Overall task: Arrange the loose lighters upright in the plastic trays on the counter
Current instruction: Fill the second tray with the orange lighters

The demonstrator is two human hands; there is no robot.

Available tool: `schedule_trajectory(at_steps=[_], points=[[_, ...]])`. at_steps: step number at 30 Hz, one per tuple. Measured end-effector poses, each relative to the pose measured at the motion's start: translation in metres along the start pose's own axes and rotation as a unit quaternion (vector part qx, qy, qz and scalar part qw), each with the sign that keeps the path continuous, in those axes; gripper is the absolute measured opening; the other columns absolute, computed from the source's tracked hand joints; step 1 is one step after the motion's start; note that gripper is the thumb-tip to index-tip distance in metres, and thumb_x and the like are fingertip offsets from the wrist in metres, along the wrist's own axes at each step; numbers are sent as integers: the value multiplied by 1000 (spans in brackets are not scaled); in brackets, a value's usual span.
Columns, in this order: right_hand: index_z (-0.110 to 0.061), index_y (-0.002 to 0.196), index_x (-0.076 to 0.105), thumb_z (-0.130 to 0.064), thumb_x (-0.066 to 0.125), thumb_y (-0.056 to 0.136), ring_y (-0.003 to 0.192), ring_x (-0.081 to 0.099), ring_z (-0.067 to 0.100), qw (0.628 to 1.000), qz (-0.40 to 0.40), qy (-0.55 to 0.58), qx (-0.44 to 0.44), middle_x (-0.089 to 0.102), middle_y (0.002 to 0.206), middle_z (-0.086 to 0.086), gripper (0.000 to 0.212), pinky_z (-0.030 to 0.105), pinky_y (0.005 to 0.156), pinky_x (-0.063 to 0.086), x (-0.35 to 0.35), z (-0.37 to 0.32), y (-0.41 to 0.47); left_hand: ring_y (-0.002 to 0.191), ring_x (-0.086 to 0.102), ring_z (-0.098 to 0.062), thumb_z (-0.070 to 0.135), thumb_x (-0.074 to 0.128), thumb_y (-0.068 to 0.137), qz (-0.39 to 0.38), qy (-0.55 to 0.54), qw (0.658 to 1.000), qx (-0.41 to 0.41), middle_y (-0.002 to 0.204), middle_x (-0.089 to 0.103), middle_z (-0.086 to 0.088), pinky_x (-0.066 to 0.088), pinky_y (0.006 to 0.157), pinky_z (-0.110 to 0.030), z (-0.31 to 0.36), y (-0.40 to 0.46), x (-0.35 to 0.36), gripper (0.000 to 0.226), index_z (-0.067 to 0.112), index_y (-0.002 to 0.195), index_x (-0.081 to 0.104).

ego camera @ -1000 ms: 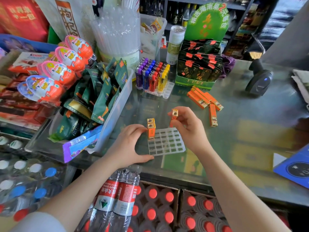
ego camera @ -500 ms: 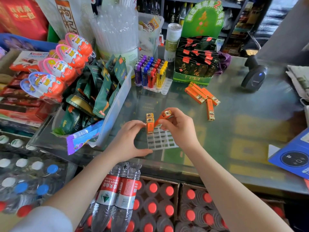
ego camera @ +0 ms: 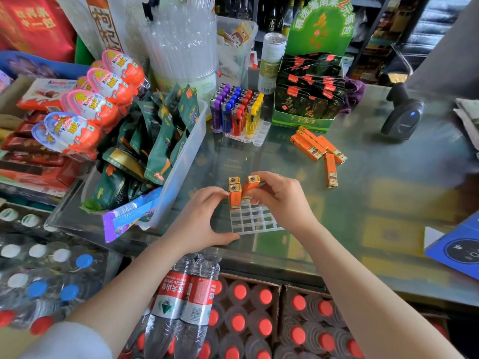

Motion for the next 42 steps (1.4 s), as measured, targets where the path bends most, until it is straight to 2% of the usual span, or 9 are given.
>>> schedule_trajectory(at_steps=[3, 8, 17, 20, 23, 25, 27, 33, 42], points=[[-12, 94, 65, -4, 61, 83, 63, 62, 2, 999, 12, 22, 31, 63, 68, -10, 14, 13, 64, 50, -2, 4, -1, 118, 30, -1, 51, 75, 59, -3, -6, 1000, -6, 126, 41, 7, 26, 103, -22, 0, 0, 0, 78, 19, 124, 47], [-6, 93, 63, -5, 61, 84, 60, 56, 14, 999, -17, -38, -24, 64, 78, 5, 10, 20, 59, 46, 8, 1, 3, 113, 34, -1, 60, 66, 51, -5, -22, 1000, -21, 118, 40, 9, 25, 91, -7, 6, 3, 1, 80, 19, 116, 46], [-7, 99, 63, -11, 66, 81, 63, 53, 17, 996, -29, -73, -43, 61, 82, -1, 18, 16, 63, 41, 4, 8, 3, 113, 28, 0, 44, 79, 58, -20, -3, 1000, -22, 124, 38, 5, 23, 96, -16, 9, 5, 0, 78, 16, 122, 43], [-12, 105, 60, -3, 57, 82, 65, 53, 17, 993, -39, -112, -21, 57, 91, -9, 25, 21, 65, 44, -8, 19, 6, 116, 25, -1, 40, 78, 61, -13, -1, 1000, -28, 126, 36, 5, 20, 96, -13, 10, 8, -1, 79, 15, 126, 40], [-10, 108, 59, 1, 46, 83, 70, 52, 15, 985, 42, -164, 33, 61, 109, 4, 30, 34, 67, 50, -27, 37, 11, 121, 25, -5, 42, 76, 63, -20, 10, 999, -36, 127, 33, 5, 20, 101, -17, 11, 14, -2, 79, 16, 127, 39], [-7, 112, 57, -3, 45, 86, 83, 57, 25, 967, 92, -219, 92, 56, 120, 11, 29, 35, 69, 48, -39, 49, 20, 122, 25, -6, 43, 76, 63, -20, 15, 999, -41, 128, 33, 4, 21, 102, -19, 10, 18, -1, 80, 16, 127, 38], [-6, 118, 53, -9, 44, 89, 102, 54, 34, 943, 87, -283, 151, 50, 126, 15, 30, 39, 74, 47, -47, 61, 32, 123, 24, -6, 44, 75, 63, -19, 17, 999, -48, 129, 32, 4, 20, 101, -19, 10, 23, -1, 80, 16, 127, 36], [-1, 113, 50, -5, 43, 88, 102, 47, 39, 895, 76, -403, 174, 47, 118, 19, 25, 46, 76, 43, -66, 76, 63, 124, 23, -5, 45, 73, 65, -22, 25, 998, -54, 130, 31, 4, 20, 101, -19, 9, 34, -3, 79, 17, 128, 34], [2, 103, 51, -1, 40, 86, 104, 47, 39, 880, 75, -424, 202, 49, 114, 22, 20, 45, 75, 43, -68, 81, 87, 121, 22, -2, 45, 74, 64, -21, 24, 999, -40, 130, 32, 5, 16, 98, -14, 7, 43, -3, 79, 18, 128, 36]])
Point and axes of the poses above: each hand's wrist, its own y-axis towards the middle knuckle, its own x-axis out of the palm, z = x × y, the point moved 2 cm from there along y, towards the middle knuckle
